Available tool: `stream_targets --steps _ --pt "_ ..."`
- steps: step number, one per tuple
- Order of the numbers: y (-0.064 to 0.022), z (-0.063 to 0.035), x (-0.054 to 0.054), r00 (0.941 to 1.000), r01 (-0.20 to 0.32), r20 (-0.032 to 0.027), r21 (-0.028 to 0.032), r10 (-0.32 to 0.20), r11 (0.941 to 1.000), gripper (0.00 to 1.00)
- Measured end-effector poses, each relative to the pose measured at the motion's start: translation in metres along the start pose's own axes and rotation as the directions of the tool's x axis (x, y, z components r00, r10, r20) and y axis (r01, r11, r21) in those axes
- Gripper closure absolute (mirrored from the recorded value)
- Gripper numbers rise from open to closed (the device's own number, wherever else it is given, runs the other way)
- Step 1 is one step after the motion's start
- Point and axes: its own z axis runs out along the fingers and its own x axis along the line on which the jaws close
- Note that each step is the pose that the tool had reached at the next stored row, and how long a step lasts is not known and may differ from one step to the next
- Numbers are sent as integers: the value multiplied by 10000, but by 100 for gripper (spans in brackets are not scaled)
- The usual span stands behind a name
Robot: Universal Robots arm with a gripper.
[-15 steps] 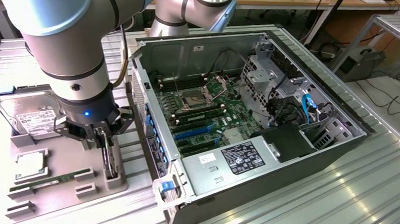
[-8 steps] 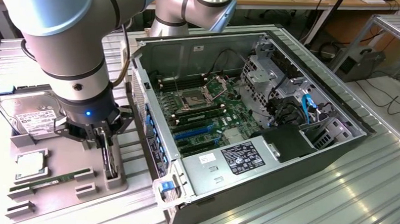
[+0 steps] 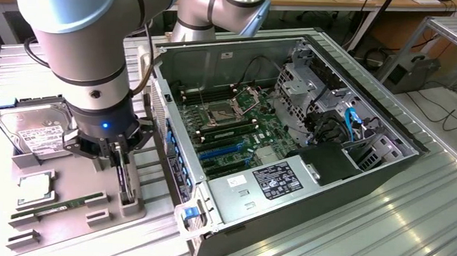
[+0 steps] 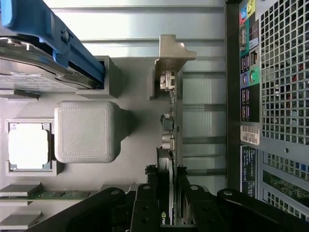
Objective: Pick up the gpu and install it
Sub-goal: 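Pick up the gpu and move the gpu toward the slot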
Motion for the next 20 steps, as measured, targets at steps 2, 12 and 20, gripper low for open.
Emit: stream_targets --steps 2,12,20 --pt "1 -9 -23 9999 15 -146 1 -15 10000 74" --pt "11 -197 -90 9993 164 -350 -18 -164 9999 74" --pt "9 -579 -131 9991 214 -360 -44 -216 9998 74"
